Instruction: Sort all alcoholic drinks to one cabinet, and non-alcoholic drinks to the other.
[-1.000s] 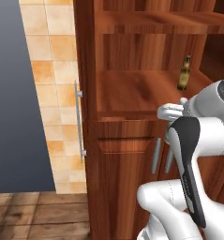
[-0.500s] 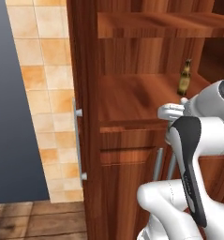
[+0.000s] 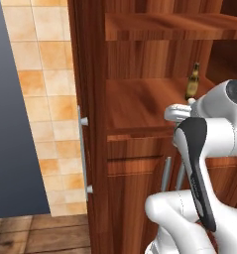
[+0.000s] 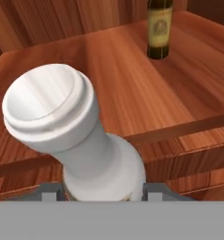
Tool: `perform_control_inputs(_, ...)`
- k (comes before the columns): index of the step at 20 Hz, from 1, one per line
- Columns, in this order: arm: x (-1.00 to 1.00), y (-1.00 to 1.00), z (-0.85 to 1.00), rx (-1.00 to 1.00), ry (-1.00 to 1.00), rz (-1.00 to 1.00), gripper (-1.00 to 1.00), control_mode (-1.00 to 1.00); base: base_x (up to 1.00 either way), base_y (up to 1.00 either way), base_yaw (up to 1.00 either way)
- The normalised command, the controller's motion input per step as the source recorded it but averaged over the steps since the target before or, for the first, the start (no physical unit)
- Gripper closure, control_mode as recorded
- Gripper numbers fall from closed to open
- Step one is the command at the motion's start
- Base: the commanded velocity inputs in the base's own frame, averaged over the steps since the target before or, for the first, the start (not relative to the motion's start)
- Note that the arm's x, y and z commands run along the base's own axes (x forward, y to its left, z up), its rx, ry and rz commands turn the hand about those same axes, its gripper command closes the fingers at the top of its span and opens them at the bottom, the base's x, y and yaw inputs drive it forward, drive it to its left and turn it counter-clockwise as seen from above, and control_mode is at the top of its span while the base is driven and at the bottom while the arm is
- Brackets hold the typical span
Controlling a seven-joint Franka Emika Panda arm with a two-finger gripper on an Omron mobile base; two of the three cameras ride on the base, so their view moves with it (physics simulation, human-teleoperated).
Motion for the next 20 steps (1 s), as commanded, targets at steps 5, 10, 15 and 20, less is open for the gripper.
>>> perform_control_inputs(5,0.83,0.00,0.53,-0.01,-0.02,0.01,1.00,-1.00,0.00,0.00,0.00)
perform_control_inputs(10,1.00,0.00,0.06,0.00,-0.03,0.00,1.00,-1.00,0.00,0.00,0.00)
perform_control_inputs(15,0.57,0.00,0.14,0.00,-0.11,0.03,1.00,-1.00,0.00,0.00,0.00)
perform_control_inputs(20,0.22,0.00,0.06,0.00,-0.11,0.03,1.00,-1.00,0.00,0.00,0.00)
